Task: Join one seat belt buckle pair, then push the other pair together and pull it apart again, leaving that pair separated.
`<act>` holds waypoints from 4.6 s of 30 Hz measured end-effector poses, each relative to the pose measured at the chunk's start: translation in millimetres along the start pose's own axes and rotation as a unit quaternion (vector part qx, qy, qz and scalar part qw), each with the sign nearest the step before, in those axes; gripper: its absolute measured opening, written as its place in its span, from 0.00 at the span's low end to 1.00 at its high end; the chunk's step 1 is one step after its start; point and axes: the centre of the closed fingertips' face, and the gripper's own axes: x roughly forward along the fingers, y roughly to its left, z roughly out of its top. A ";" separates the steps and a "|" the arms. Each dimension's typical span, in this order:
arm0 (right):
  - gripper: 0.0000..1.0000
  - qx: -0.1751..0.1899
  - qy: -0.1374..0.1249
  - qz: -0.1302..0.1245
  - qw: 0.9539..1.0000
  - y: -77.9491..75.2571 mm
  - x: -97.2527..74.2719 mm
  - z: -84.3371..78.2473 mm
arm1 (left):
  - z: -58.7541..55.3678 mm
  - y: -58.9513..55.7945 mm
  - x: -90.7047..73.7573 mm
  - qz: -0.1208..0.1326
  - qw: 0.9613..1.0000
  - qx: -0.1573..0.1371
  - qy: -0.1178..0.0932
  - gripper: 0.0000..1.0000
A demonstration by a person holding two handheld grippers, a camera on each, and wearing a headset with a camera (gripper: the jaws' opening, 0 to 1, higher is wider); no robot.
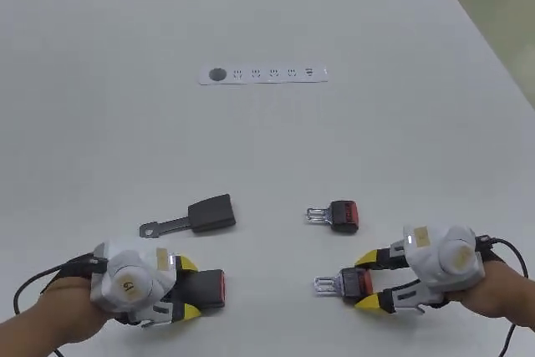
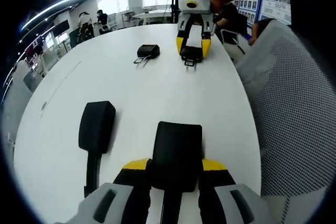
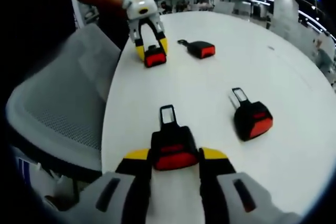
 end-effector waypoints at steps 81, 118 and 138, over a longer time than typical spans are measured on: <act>0.34 -0.034 -0.047 0.041 0.997 30.4 110.1 120.3 | 1.5 -1.4 0.0 -0.029 0.999 0.042 0.008 0.34; 0.34 -0.076 -0.045 0.031 0.996 36.2 117.3 128.2 | -2.4 -3.7 -4.6 -0.031 0.999 0.025 -0.026 0.34; 0.33 -0.084 -0.060 0.014 0.995 36.1 115.8 129.0 | -3.6 -3.2 -4.7 -0.039 0.998 0.017 -0.056 0.34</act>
